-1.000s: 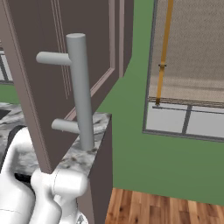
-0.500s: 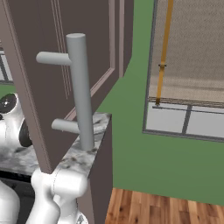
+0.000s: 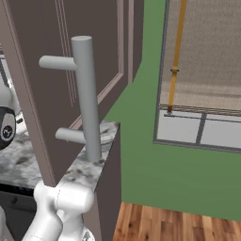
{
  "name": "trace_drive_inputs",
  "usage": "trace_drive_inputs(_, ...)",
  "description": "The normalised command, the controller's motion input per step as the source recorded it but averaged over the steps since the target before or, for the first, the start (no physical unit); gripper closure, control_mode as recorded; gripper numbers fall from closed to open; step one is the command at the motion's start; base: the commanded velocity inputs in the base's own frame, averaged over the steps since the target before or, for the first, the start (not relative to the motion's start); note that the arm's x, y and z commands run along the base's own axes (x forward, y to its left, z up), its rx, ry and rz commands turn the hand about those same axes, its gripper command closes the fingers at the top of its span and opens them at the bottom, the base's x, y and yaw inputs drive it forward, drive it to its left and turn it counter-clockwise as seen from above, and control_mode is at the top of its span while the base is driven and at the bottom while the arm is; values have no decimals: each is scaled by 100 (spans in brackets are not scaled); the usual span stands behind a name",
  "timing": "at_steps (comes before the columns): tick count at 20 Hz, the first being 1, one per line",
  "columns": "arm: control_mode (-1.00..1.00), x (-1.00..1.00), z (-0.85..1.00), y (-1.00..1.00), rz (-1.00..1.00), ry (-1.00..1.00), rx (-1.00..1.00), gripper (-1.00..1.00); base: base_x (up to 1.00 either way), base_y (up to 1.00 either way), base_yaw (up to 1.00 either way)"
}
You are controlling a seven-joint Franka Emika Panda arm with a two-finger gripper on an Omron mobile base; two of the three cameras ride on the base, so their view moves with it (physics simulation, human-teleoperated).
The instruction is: Pick the kiwi from the counter and place it in the cabinet. Then close the cabinet.
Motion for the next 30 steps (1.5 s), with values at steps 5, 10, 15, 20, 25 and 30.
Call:
trace_drive_inputs(5,-100,-12,100,2,1,-2,-11,100,0,0,0)
trace_drive_inputs(10,-100,0,80,3,5,1,-24,100,0,0,0)
trace_drive_inputs(15,-100,9,41,0,15,11,-27,100,0,0,0)
trace_drive_inputs(20,-100,28,-2,-2,27,4,-33,100,0,0,0)
trace_drive_inputs(25,-100,56,-28,-1,31,-4,-39,100,0,0,0)
trace_drive_inputs(30,-100,78,-28,-6,28,0,-27,100,0,0,0)
